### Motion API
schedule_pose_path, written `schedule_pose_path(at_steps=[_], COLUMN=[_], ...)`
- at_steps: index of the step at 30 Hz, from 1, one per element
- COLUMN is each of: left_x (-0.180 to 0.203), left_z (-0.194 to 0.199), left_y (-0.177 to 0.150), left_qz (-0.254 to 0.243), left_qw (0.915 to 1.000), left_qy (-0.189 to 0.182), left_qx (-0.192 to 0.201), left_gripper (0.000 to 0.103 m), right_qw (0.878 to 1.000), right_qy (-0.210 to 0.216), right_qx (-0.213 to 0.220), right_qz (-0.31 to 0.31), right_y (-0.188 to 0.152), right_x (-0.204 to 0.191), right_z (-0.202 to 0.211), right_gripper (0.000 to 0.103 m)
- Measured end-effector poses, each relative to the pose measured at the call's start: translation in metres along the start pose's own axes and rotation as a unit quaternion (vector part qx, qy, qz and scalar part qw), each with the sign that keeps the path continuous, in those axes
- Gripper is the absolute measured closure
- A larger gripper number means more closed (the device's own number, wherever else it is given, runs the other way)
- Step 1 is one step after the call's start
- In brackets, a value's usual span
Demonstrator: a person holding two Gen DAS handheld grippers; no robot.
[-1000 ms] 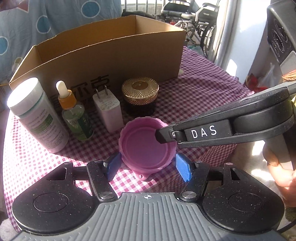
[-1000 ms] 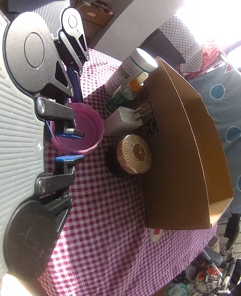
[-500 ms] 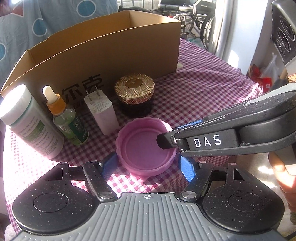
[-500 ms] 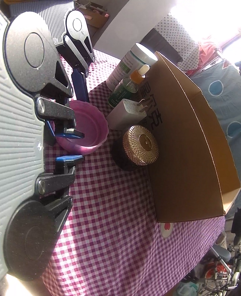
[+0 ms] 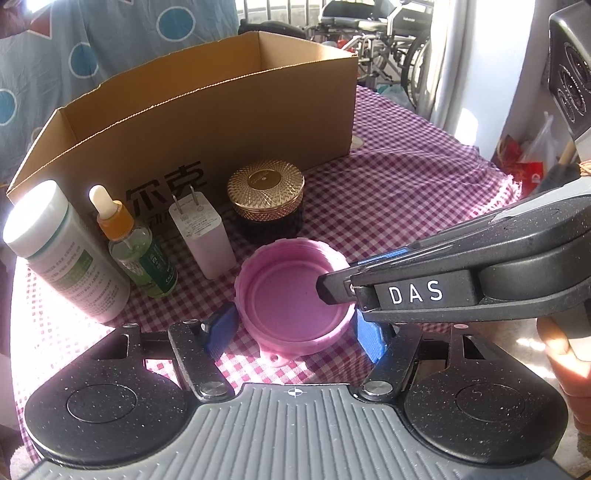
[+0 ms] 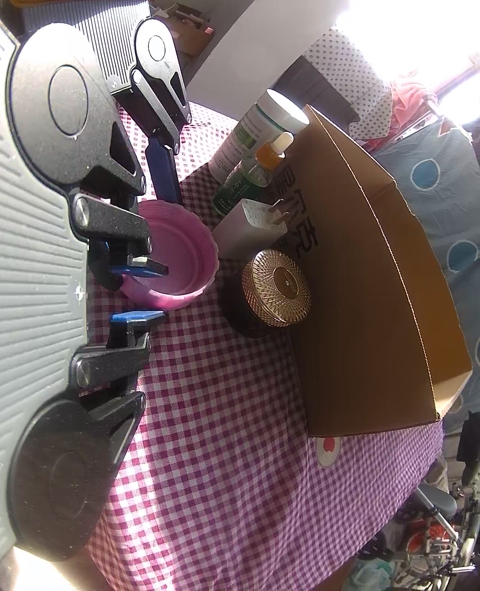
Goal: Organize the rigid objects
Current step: 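Lift the pink lid off the table with the right gripper, then carry the pink lid over the box with the right gripper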
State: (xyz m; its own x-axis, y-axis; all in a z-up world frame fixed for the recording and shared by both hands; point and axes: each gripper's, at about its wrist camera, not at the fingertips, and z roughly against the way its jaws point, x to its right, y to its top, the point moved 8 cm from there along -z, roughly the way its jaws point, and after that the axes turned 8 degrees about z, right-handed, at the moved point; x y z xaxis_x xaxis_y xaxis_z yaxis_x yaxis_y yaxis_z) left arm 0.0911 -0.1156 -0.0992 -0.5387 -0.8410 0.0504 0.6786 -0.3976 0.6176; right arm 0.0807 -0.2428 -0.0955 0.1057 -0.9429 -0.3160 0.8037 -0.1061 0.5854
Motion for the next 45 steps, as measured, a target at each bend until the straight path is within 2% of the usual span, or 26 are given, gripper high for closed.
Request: schedule_pose_path(at_steps=[8, 26, 37, 41, 45], left_x=[0.001, -0.005, -0.022, -0.031, -0.044], left_z=[0.018, 0.082, 0.110, 0.114, 0.110], left_y=[0.004, 0.043, 0.093, 0.114, 0.138], left_qz=[0.006, 0.021, 0.036, 0.041, 0.043], left_qw=[0.9997, 0.9927, 0.9839, 0.9828, 0.9845], left_qy=[-0.007, 0.002, 0.011, 0.012, 0.016], left_qx=[0.022, 0.119, 0.175, 0.180, 0.169], left_gripper=[0.035, 0.035, 0.034, 0.034, 0.034], right_qw=[1.000, 0.991, 0.981, 0.979, 0.979], right_qy=[-0.009, -0.011, 0.000, 0.006, 0.012], right_qx=[0.020, 0.118, 0.155, 0.155, 0.141], right_qz=[0.009, 0.057, 0.113, 0.130, 0.145], right_y=[0.004, 0.044, 0.101, 0.128, 0.160], right_x=[-0.009, -0.048, -0.073, -0.079, -0.082], right_z=[0.017, 0.080, 0.104, 0.104, 0.095], right_gripper=[0.082, 0.082, 0.082, 0.082, 0.082])
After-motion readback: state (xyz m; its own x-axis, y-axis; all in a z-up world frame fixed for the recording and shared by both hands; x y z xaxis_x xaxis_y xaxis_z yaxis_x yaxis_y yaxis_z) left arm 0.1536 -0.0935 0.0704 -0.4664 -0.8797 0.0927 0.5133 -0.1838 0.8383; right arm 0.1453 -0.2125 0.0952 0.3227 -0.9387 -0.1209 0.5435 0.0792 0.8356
